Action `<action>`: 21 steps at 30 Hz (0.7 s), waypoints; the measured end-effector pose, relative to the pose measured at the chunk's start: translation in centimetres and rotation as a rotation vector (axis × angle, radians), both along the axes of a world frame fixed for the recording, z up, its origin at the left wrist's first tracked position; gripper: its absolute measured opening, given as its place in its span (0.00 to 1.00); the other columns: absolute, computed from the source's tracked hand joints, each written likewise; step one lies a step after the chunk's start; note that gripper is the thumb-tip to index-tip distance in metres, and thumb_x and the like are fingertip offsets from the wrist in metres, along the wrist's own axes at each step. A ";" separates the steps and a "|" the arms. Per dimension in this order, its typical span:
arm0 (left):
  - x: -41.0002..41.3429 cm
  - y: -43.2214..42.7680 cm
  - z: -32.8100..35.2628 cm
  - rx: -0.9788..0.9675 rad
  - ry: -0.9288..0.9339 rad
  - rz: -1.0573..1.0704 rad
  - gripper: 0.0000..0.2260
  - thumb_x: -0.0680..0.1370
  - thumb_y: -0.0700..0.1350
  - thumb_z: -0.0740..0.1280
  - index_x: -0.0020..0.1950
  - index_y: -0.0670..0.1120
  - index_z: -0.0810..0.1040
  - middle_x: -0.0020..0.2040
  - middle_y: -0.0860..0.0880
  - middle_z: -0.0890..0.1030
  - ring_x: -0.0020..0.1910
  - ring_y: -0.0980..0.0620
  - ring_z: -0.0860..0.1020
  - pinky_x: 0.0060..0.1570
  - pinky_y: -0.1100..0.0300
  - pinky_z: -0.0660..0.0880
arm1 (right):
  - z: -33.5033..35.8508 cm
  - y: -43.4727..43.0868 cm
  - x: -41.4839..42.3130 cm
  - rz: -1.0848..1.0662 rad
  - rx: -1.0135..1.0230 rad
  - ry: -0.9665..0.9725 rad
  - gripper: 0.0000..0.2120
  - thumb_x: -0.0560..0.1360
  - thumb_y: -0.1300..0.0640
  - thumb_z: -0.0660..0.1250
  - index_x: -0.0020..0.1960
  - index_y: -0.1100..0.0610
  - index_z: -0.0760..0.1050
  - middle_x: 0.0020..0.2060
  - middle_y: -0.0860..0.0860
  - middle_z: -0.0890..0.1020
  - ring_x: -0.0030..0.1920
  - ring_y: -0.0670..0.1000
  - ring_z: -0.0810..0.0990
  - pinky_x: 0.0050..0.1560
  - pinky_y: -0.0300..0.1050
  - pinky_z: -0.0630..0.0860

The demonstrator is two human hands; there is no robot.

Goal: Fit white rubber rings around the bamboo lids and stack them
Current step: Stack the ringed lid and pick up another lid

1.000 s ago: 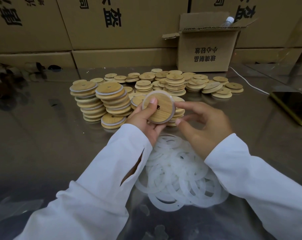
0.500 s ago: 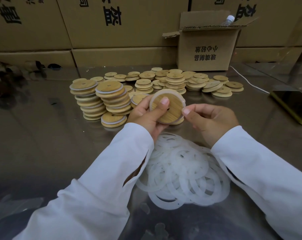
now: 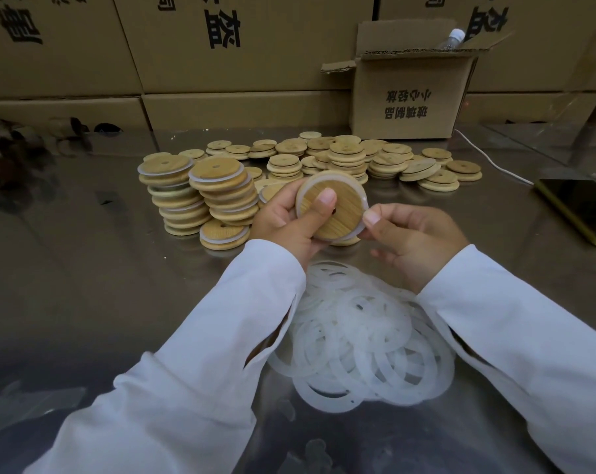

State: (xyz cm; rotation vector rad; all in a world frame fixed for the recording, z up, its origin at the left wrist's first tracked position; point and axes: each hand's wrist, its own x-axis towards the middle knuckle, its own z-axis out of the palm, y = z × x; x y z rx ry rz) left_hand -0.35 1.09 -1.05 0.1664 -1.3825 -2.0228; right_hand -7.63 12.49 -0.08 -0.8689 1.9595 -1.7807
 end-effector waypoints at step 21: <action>-0.1 0.0 -0.2 0.030 -0.116 -0.037 0.08 0.75 0.37 0.64 0.53 0.40 0.77 0.44 0.42 0.82 0.45 0.45 0.81 0.40 0.55 0.81 | -0.1 0.0 -0.3 -0.154 -0.181 -0.021 0.06 0.70 0.58 0.72 0.45 0.52 0.78 0.30 0.43 0.82 0.31 0.38 0.80 0.31 0.26 0.71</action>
